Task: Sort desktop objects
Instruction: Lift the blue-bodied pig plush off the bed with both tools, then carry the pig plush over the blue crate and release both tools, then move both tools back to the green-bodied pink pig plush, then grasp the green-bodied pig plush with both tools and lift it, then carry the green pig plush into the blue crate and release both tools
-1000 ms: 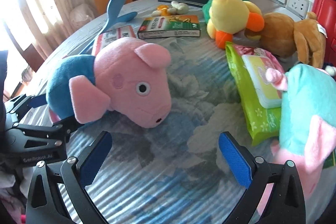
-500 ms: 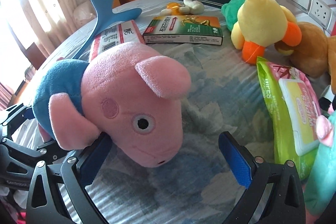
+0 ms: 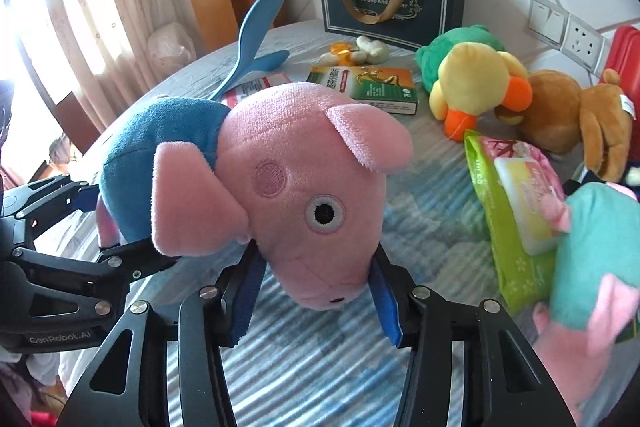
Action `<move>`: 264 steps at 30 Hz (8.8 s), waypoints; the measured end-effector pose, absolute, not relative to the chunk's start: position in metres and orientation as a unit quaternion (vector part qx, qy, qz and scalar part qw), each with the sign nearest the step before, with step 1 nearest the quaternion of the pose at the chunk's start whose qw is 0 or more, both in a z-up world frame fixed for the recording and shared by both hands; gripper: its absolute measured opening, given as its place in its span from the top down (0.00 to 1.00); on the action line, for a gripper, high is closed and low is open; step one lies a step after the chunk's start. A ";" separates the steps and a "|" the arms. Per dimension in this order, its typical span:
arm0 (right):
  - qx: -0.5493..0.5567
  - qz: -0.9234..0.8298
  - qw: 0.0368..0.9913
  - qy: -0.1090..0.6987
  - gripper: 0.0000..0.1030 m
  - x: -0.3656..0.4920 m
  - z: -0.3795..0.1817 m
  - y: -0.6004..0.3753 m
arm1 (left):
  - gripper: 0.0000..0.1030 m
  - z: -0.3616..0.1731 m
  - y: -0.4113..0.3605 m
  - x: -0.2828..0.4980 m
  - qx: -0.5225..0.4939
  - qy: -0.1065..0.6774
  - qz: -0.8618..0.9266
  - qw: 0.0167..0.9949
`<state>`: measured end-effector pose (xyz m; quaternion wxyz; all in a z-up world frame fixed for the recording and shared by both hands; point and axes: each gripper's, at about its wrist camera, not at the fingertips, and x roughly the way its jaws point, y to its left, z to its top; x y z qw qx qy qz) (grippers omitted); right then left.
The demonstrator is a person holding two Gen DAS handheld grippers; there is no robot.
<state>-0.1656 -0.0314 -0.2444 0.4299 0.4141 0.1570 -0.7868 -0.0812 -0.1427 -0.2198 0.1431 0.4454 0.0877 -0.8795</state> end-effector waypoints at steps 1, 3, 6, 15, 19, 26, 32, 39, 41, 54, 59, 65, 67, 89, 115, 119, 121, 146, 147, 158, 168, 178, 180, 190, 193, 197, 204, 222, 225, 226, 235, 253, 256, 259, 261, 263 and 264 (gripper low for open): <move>0.410 -0.793 0.424 0.153 0.52 -0.162 -0.238 -0.027 | 0.33 -0.213 -0.139 -0.079 0.440 0.085 -0.884 0.136; 0.399 -0.807 0.411 0.147 0.52 -0.155 -0.223 -0.015 | 0.33 -0.197 -0.131 -0.074 0.426 0.078 -0.893 0.121; 0.383 -0.827 0.389 0.132 0.52 -0.143 -0.199 0.006 | 0.33 -0.172 -0.118 -0.071 0.405 0.066 -0.907 0.096; 0.374 -0.872 0.299 0.106 0.71 -0.117 -0.147 0.063 | 0.41 -0.128 -0.069 -0.078 0.376 0.021 -0.926 0.019; 0.402 -0.871 0.267 0.088 0.68 -0.111 -0.160 0.090 | 0.27 -0.148 -0.072 -0.083 0.415 0.048 -0.909 0.009; 0.452 -0.854 0.246 0.071 0.30 -0.107 -0.197 0.119 | 0.27 -0.189 -0.052 -0.066 0.470 0.036 -0.882 -0.005; 0.475 -0.839 0.254 0.075 0.13 -0.107 -0.223 0.121 | 0.25 -0.228 -0.048 -0.065 0.516 0.050 -0.855 0.001; 0.497 -0.820 0.278 0.066 0.13 -0.126 -0.241 0.108 | 0.10 -0.253 -0.044 -0.084 0.531 0.051 -0.846 0.009; 0.503 -0.815 0.280 0.064 0.11 -0.132 -0.247 0.105 | 0.06 -0.258 -0.048 -0.090 0.533 0.061 -0.844 0.009; 0.532 -0.787 0.309 0.043 0.43 -0.145 -0.264 0.095 | 0.15 -0.263 -0.038 -0.094 0.523 0.040 -0.851 -0.016; 0.510 -0.800 0.312 0.048 0.50 -0.130 -0.247 0.102 | 0.34 -0.239 -0.033 -0.082 0.498 0.026 -0.867 -0.018; 0.473 -0.823 0.312 0.042 0.52 -0.118 -0.215 0.118 | 0.35 -0.204 -0.016 -0.073 0.456 0.006 -0.890 -0.025; 0.451 -0.835 0.313 0.040 0.52 -0.113 -0.197 0.125 | 0.35 -0.184 -0.010 -0.070 0.432 -0.002 -0.901 -0.029; 0.227 -0.968 0.105 0.021 0.52 -0.045 0.016 0.328 | 0.35 0.014 0.204 -0.072 0.188 -0.072 -0.952 -0.229; 0.233 -0.965 -0.117 -0.033 0.51 -0.027 0.011 0.568 | 0.28 0.037 0.454 -0.092 0.182 -0.162 -0.915 -0.323; 0.226 -0.964 -0.135 -0.022 0.28 -0.026 0.015 0.564 | 0.22 0.035 0.439 -0.095 0.186 -0.150 -0.921 -0.307; 0.226 -0.963 -0.144 -0.019 0.11 -0.026 0.017 0.559 | 0.22 0.038 0.427 -0.093 0.184 -0.140 -0.925 -0.302; 0.190 -0.980 0.050 0.026 0.00 -0.031 0.027 0.352 | 0.03 0.002 0.152 -0.068 0.213 -0.045 -0.972 -0.083; 0.196 -0.978 0.061 0.027 0.00 -0.036 0.023 0.342 | 0.03 -0.002 0.142 -0.069 0.220 -0.046 -0.972 -0.073; 0.299 -0.947 0.116 0.034 0.00 -0.118 -0.055 0.267 | 0.03 -0.067 0.059 -0.098 0.303 -0.026 -0.952 0.006; 0.426 -0.894 0.129 0.055 0.42 -0.209 -0.163 0.235 | 0.03 -0.160 0.044 -0.158 0.406 0.001 -0.914 0.010; 0.495 -0.855 0.136 0.079 0.53 -0.302 -0.254 0.210 | 0.22 -0.261 0.055 -0.213 0.510 -0.001 -0.860 -0.023; 0.505 -0.849 0.134 0.081 0.53 -0.317 -0.267 0.207 | 0.22 -0.264 0.047 -0.221 0.507 0.006 -0.861 -0.024; 0.541 -0.793 0.274 0.061 0.59 -0.256 -0.289 0.127 | 0.22 -0.233 -0.017 -0.222 0.466 -0.008 -0.881 0.076; 0.547 -0.779 0.304 0.049 0.59 -0.238 -0.292 0.105 | 0.22 -0.221 -0.017 -0.199 0.465 0.002 -0.883 0.068; 0.540 -0.786 0.297 0.040 0.49 -0.213 -0.277 0.125 | 0.21 -0.221 0.004 -0.179 0.472 0.004 -0.881 0.044; 0.500 -0.834 0.229 0.043 0.09 -0.194 -0.232 0.204 | 0.19 -0.251 0.038 -0.176 0.510 0.005 -0.860 0.015; 0.519 -0.812 0.263 0.041 0.00 -0.265 -0.262 0.161 | 0.18 -0.296 0.032 -0.215 0.545 0.007 -0.838 0.005; 0.523 -0.806 0.274 0.032 0.00 -0.272 -0.268 0.157 | 0.18 -0.299 0.029 -0.219 0.545 0.012 -0.839 -0.001; 0.523 -0.806 0.277 0.031 0.00 -0.274 -0.270 0.156 | 0.20 -0.299 0.029 -0.220 0.543 0.010 -0.840 -0.003; 0.505 -0.813 0.287 0.039 0.21 -0.263 -0.256 0.153 | 0.38 -0.277 0.038 -0.208 0.514 -0.018 -0.858 -0.012; 0.359 -0.898 0.251 0.043 0.21 -0.165 -0.101 0.209 | 0.38 -0.122 0.093 -0.135 0.356 -0.056 -0.931 -0.050; 0.327 -0.916 0.226 0.044 0.21 -0.146 -0.069 0.231 | 0.38 -0.090 0.116 -0.126 0.321 -0.064 -0.942 -0.074; 0.294 -0.935 0.195 0.043 0.21 -0.125 -0.036 0.257 | 0.38 -0.057 0.145 -0.117 0.285 -0.072 -0.950 -0.102; 0.271 -0.946 0.170 0.041 0.21 -0.111 -0.016 0.280 | 0.38 -0.037 0.167 -0.113 0.262 -0.080 -0.954 -0.124; 0.250 -0.956 0.146 0.037 0.21 -0.097 0.002 0.303 | 0.37 -0.017 0.193 -0.108 0.240 -0.087 -0.955 -0.149; 0.240 -0.961 0.132 0.035 0.21 -0.090 0.011 0.316 | 0.37 -0.009 0.207 -0.106 0.230 -0.092 -0.955 -0.162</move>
